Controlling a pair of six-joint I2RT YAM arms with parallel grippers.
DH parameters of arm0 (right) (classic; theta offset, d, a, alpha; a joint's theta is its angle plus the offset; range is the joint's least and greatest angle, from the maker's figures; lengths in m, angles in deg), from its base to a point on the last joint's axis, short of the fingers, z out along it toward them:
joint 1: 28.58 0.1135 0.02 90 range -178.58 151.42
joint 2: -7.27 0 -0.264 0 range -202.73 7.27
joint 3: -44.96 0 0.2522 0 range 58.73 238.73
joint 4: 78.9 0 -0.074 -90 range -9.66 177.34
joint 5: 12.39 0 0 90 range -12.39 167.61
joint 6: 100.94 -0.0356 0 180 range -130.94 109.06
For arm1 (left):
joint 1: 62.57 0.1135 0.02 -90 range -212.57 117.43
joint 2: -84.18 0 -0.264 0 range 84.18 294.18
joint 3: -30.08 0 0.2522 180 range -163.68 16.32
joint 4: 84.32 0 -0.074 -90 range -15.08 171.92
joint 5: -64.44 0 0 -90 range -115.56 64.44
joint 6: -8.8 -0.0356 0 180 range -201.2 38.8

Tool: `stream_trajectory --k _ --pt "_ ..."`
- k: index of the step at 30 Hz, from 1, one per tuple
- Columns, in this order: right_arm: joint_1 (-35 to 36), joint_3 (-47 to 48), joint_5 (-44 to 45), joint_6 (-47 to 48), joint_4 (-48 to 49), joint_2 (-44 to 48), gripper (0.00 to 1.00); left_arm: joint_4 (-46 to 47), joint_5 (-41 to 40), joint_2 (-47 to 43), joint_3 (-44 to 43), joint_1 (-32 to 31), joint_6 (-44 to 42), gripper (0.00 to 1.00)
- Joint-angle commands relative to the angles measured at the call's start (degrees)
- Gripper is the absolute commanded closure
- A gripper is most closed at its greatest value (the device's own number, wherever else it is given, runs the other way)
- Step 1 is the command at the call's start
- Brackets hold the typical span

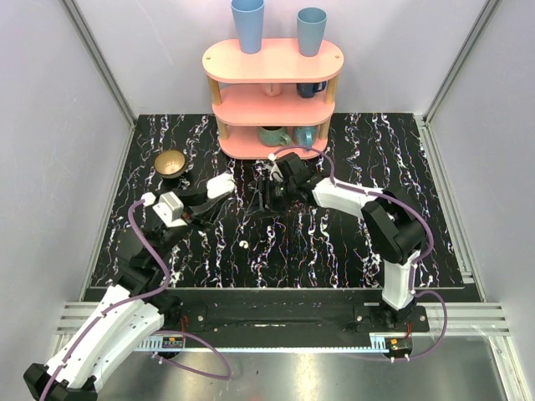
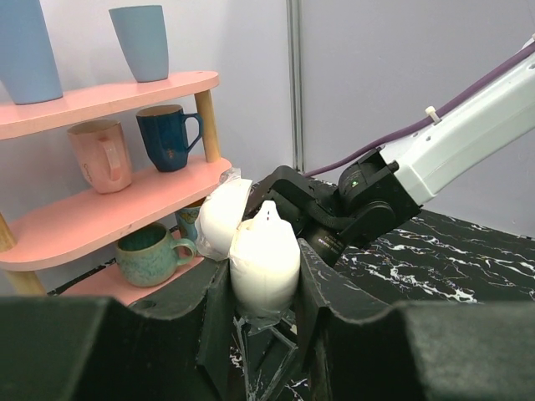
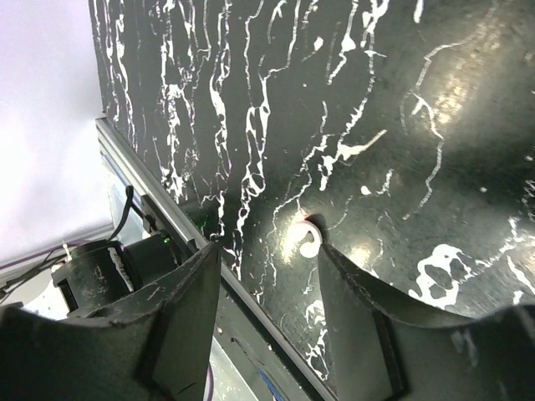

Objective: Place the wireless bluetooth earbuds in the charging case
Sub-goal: Pick up the left earbud from the center of the board.

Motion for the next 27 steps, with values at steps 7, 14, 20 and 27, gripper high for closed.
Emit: stream_trajectory --k 7,14,20,27 --pt "2.5 6.6 -1.5 4.0 -3.2 -3.9 0.45 3.7 -1.3 1.7 -2.9 0.1 -0.3 1.00" --pt "3.9 6.6 -0.6 6.8 -6.4 -5.1 0.47 5.5 -1.0 3.1 -2.9 0.1 0.4 1.00" --pt "5.1 7.3 -1.7 8.0 -7.4 -7.3 0.51 6.0 -1.1 3.2 -2.8 0.1 0.8 1.00" --pt "6.4 8.6 -2.3 8.8 -8.6 -9.2 0.53 6.3 -1.2 3.8 -2.8 0.1 1.2 1.00"
